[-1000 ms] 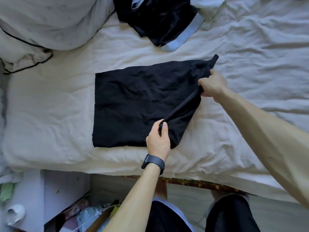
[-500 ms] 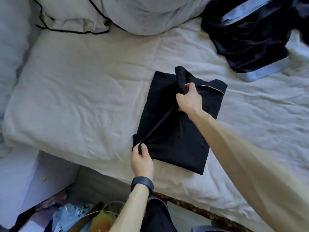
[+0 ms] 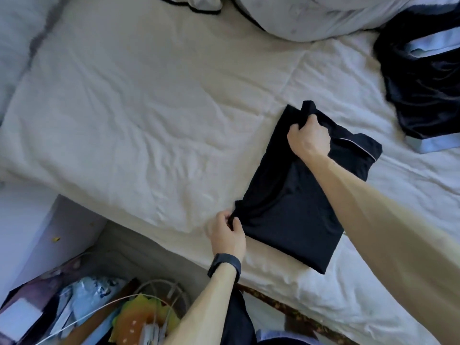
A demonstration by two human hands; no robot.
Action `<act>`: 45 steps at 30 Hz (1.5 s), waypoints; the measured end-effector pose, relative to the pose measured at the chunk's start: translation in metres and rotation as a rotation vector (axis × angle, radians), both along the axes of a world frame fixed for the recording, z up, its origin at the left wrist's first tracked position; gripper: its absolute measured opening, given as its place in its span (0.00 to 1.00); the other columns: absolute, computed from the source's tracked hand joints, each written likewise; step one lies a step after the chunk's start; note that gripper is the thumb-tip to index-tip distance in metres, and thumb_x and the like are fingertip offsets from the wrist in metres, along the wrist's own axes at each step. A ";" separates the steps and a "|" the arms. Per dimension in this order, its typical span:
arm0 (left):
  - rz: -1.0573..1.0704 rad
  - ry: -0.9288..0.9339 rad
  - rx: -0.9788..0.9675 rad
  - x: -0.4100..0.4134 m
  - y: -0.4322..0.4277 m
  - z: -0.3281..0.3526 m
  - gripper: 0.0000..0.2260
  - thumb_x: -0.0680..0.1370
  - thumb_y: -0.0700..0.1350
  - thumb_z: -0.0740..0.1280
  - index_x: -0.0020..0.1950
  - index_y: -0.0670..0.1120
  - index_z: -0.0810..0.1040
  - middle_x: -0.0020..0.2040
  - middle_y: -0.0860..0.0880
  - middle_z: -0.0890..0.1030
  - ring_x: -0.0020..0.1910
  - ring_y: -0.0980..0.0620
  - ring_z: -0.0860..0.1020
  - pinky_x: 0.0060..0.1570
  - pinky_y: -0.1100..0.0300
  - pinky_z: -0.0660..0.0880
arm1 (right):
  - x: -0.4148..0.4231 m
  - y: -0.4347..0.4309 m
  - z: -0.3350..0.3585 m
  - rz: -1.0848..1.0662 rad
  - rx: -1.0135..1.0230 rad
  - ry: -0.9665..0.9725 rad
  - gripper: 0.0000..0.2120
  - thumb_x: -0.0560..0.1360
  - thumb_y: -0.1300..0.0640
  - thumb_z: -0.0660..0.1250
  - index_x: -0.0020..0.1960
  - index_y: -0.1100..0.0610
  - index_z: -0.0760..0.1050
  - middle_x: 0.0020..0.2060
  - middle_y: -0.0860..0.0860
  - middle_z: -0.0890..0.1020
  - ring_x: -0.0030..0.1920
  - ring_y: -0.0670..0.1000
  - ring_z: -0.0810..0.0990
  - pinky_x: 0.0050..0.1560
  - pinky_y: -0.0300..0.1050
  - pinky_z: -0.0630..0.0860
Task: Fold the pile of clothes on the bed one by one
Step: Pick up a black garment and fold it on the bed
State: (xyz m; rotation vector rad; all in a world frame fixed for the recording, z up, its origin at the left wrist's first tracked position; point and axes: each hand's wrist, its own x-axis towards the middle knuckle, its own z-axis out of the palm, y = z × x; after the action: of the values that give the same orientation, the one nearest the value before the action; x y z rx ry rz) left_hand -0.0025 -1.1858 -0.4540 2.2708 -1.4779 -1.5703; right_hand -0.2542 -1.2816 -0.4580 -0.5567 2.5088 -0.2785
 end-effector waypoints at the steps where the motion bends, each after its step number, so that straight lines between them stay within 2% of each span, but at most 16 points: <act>1: -0.004 -0.005 -0.002 0.001 0.000 -0.001 0.08 0.83 0.44 0.62 0.62 0.45 0.74 0.49 0.54 0.74 0.50 0.50 0.77 0.47 0.61 0.70 | 0.000 -0.005 0.000 0.007 -0.008 -0.033 0.12 0.80 0.50 0.58 0.57 0.59 0.69 0.50 0.57 0.77 0.55 0.63 0.78 0.48 0.50 0.70; 6: -0.073 -0.033 0.014 0.005 0.000 0.000 0.11 0.83 0.45 0.60 0.65 0.46 0.73 0.55 0.52 0.74 0.51 0.50 0.75 0.47 0.60 0.69 | 0.012 -0.016 0.004 0.092 -0.080 -0.246 0.21 0.81 0.45 0.62 0.70 0.53 0.74 0.55 0.49 0.81 0.60 0.52 0.78 0.54 0.40 0.69; 10: -0.129 -0.050 0.000 0.005 0.002 -0.006 0.13 0.82 0.43 0.62 0.66 0.44 0.72 0.63 0.45 0.72 0.58 0.42 0.75 0.47 0.57 0.69 | 0.031 0.030 0.023 -0.140 -0.349 -0.248 0.13 0.80 0.50 0.65 0.63 0.49 0.79 0.47 0.40 0.82 0.48 0.41 0.80 0.49 0.33 0.72; 13: -0.165 -0.055 0.006 -0.001 0.002 -0.001 0.18 0.81 0.51 0.64 0.67 0.44 0.70 0.64 0.45 0.72 0.61 0.42 0.73 0.51 0.55 0.70 | 0.045 0.100 0.029 -0.356 -0.395 -0.156 0.12 0.79 0.50 0.66 0.61 0.50 0.78 0.53 0.42 0.80 0.50 0.39 0.79 0.50 0.29 0.71; 16: -0.283 -0.086 0.029 -0.003 -0.003 0.000 0.25 0.76 0.64 0.65 0.65 0.49 0.71 0.58 0.52 0.74 0.57 0.48 0.74 0.55 0.51 0.75 | 0.058 0.179 0.026 -0.585 -0.262 -0.032 0.20 0.78 0.48 0.68 0.67 0.55 0.72 0.61 0.49 0.75 0.62 0.49 0.75 0.63 0.43 0.71; 18: -0.375 -0.106 0.064 0.000 -0.010 -0.011 0.23 0.74 0.67 0.64 0.59 0.50 0.75 0.54 0.52 0.77 0.53 0.47 0.76 0.54 0.50 0.77 | 0.069 0.228 0.020 -0.684 -0.139 -0.078 0.27 0.77 0.45 0.71 0.69 0.57 0.69 0.64 0.52 0.73 0.66 0.54 0.72 0.69 0.55 0.70; 20: -0.417 -0.100 0.118 0.002 -0.020 -0.018 0.19 0.76 0.65 0.63 0.54 0.51 0.79 0.51 0.50 0.79 0.51 0.46 0.78 0.53 0.50 0.77 | 0.082 0.261 0.016 -0.800 -0.140 -0.356 0.27 0.76 0.42 0.72 0.68 0.56 0.69 0.61 0.51 0.77 0.61 0.53 0.78 0.65 0.59 0.75; 22: -0.404 -0.050 0.190 0.003 -0.028 -0.021 0.16 0.79 0.61 0.64 0.55 0.51 0.79 0.50 0.52 0.80 0.49 0.48 0.78 0.48 0.54 0.75 | 0.092 0.282 0.009 -0.820 -0.168 -0.591 0.21 0.77 0.42 0.71 0.61 0.56 0.74 0.56 0.52 0.82 0.55 0.51 0.82 0.60 0.60 0.79; 25: -0.437 -0.033 0.190 0.009 -0.033 -0.023 0.14 0.81 0.57 0.63 0.56 0.49 0.78 0.48 0.52 0.80 0.49 0.48 0.77 0.46 0.56 0.71 | 0.098 0.296 0.002 -0.759 -0.232 -0.571 0.15 0.79 0.44 0.69 0.53 0.56 0.79 0.50 0.54 0.84 0.52 0.55 0.84 0.56 0.63 0.81; 28: -0.471 -0.089 0.150 0.017 -0.030 -0.026 0.14 0.82 0.56 0.61 0.56 0.48 0.79 0.50 0.50 0.82 0.53 0.43 0.80 0.54 0.51 0.77 | 0.108 0.301 -0.003 -0.787 -0.259 -0.495 0.16 0.78 0.43 0.70 0.49 0.57 0.79 0.47 0.55 0.84 0.50 0.57 0.83 0.52 0.62 0.81; 30: -0.456 -0.122 0.121 0.015 -0.021 -0.023 0.17 0.83 0.57 0.60 0.62 0.47 0.77 0.58 0.47 0.81 0.57 0.43 0.78 0.56 0.52 0.75 | 0.115 0.307 -0.008 -0.809 -0.310 -0.542 0.19 0.75 0.38 0.71 0.52 0.54 0.79 0.49 0.51 0.85 0.52 0.54 0.84 0.54 0.58 0.81; 32: -0.390 -0.067 0.112 0.008 -0.014 -0.016 0.17 0.82 0.60 0.61 0.60 0.49 0.75 0.57 0.49 0.78 0.56 0.46 0.76 0.56 0.53 0.72 | 0.116 0.312 -0.015 -0.860 -0.401 -0.657 0.23 0.72 0.36 0.73 0.56 0.53 0.78 0.53 0.50 0.85 0.54 0.51 0.84 0.56 0.56 0.81; 34: -0.353 -0.003 0.130 0.006 -0.008 -0.013 0.18 0.80 0.62 0.64 0.60 0.50 0.74 0.54 0.51 0.78 0.55 0.47 0.76 0.55 0.53 0.73 | 0.113 0.317 -0.019 -0.865 -0.459 -0.740 0.18 0.76 0.43 0.73 0.57 0.54 0.78 0.55 0.52 0.84 0.55 0.51 0.84 0.55 0.52 0.82; 38: -0.234 0.081 0.199 0.023 0.000 -0.015 0.15 0.80 0.57 0.68 0.54 0.45 0.80 0.52 0.47 0.83 0.48 0.46 0.81 0.47 0.52 0.79 | 0.113 0.331 -0.016 -0.785 -0.447 -0.663 0.10 0.80 0.48 0.69 0.55 0.55 0.78 0.52 0.52 0.84 0.47 0.49 0.84 0.42 0.40 0.79; 42: -0.070 0.201 0.225 0.035 0.025 0.000 0.15 0.79 0.54 0.70 0.51 0.42 0.80 0.41 0.47 0.82 0.33 0.51 0.79 0.37 0.57 0.77 | 0.123 0.346 0.000 -0.833 -0.527 -0.616 0.11 0.80 0.48 0.69 0.52 0.57 0.78 0.48 0.51 0.84 0.46 0.49 0.84 0.39 0.39 0.78; 45: -0.066 0.198 0.214 0.056 0.053 0.017 0.14 0.79 0.54 0.70 0.50 0.42 0.80 0.39 0.47 0.81 0.33 0.51 0.78 0.37 0.57 0.76 | 0.144 0.370 0.018 -0.869 -0.550 -0.641 0.13 0.79 0.50 0.71 0.50 0.60 0.79 0.43 0.51 0.83 0.41 0.49 0.84 0.39 0.42 0.78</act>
State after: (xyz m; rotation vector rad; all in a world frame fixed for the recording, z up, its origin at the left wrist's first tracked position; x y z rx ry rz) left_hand 0.0535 -1.1323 -0.4369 2.1069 -1.4089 -1.9955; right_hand -0.1101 -0.9118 -0.4395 0.4308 1.8677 -1.2609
